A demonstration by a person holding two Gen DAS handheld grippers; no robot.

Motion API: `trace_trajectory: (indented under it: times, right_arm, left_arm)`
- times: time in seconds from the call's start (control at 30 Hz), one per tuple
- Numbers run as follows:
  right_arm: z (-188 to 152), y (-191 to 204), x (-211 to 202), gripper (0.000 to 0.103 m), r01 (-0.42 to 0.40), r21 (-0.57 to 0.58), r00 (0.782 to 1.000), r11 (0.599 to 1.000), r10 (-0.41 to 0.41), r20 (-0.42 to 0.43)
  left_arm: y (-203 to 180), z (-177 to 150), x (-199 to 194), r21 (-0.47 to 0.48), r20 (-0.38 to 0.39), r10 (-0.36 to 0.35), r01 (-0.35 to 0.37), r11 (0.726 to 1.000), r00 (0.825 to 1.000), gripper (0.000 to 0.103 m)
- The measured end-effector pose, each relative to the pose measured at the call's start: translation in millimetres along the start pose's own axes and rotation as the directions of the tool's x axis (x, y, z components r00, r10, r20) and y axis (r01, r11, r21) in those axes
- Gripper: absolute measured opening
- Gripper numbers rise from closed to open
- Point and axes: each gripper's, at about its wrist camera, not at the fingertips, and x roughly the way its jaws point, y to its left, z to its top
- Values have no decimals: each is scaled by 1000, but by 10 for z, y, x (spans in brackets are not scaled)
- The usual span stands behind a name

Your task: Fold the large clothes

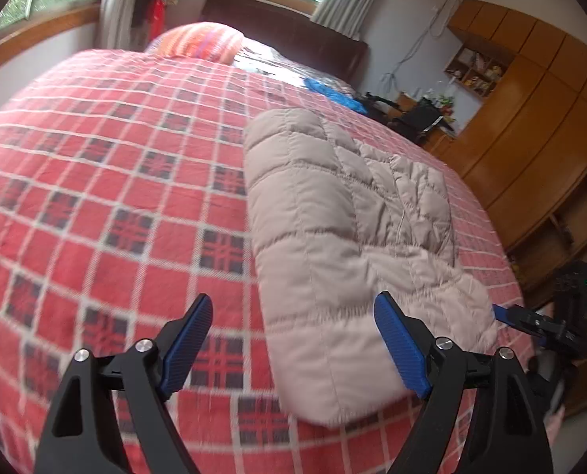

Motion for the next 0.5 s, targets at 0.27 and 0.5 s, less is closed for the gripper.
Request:
trace_trajectory:
  times: [0.27, 0.5]
  right_arm:
    - [-513, 726, -150, 95, 248, -66, 967, 967, -243, 73]
    - [-817, 934, -71, 95, 353, -88, 934, 931, -346, 88]
  left_arm:
    - [-208, -540, -339, 78, 37, 172, -175, 982, 984, 84]
    - [-305, -848, -498, 105, 42, 219, -222, 969, 975, 84]
